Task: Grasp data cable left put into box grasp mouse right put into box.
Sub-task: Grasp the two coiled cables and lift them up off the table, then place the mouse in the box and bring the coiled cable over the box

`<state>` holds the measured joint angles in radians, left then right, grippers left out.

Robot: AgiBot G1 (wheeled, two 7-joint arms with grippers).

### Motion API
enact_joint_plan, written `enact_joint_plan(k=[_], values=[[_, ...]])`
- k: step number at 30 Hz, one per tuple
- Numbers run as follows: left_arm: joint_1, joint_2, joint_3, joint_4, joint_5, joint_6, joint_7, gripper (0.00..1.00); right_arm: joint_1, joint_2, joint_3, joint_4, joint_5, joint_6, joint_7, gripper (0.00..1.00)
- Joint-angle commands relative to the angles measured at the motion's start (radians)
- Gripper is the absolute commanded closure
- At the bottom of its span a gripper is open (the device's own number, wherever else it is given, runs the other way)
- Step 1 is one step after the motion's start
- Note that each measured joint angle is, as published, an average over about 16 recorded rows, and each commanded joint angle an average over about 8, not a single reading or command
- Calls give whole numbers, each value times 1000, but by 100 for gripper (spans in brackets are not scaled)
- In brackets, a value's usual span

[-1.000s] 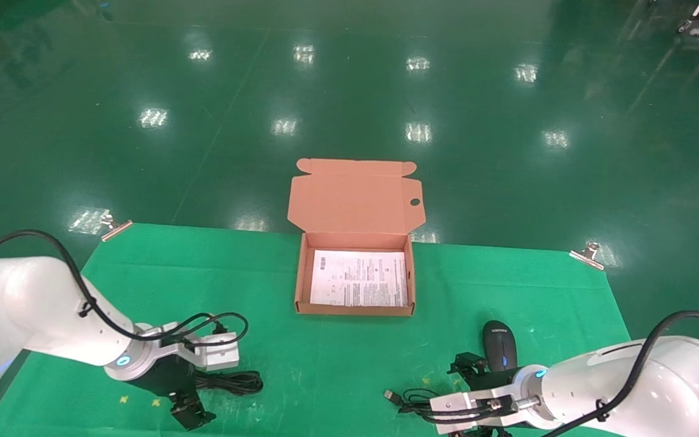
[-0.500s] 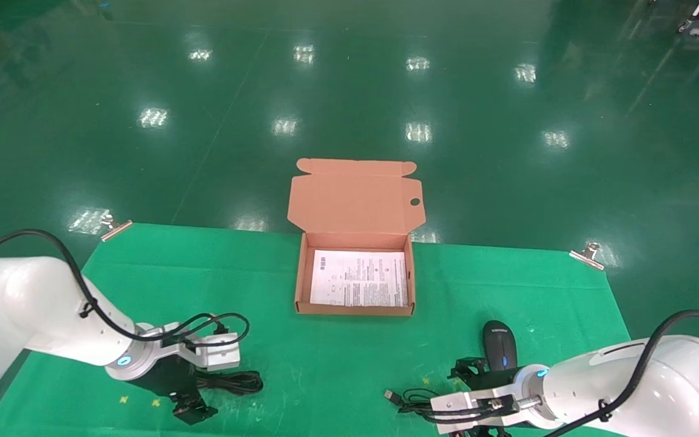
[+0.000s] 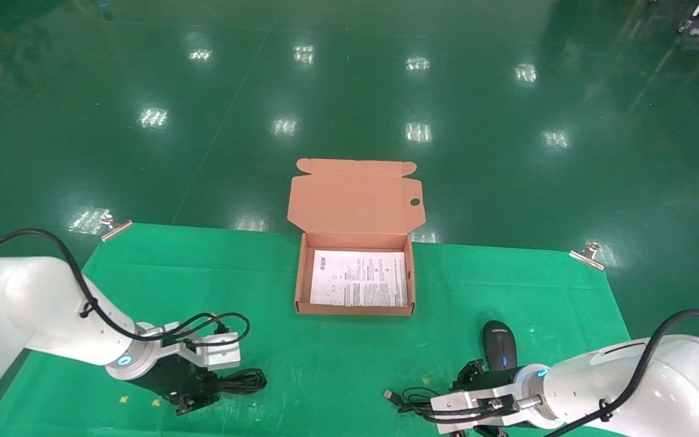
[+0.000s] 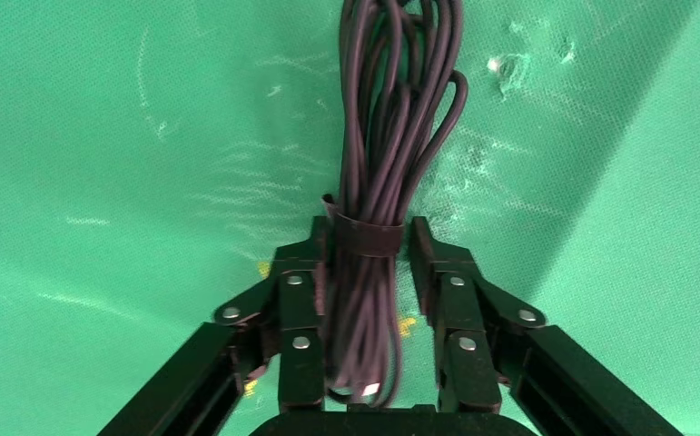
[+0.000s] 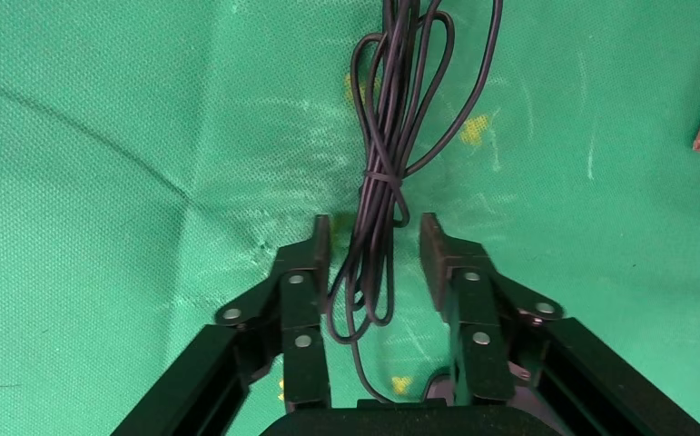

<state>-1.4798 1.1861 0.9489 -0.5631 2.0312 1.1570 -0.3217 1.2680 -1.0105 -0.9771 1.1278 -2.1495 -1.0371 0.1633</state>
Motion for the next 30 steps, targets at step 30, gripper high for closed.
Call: enact_joint_plan(k=[30], values=[[-114,-277,-86,-610,-6,41,-30,100,291,127,156,221,-47,-69,179,100]])
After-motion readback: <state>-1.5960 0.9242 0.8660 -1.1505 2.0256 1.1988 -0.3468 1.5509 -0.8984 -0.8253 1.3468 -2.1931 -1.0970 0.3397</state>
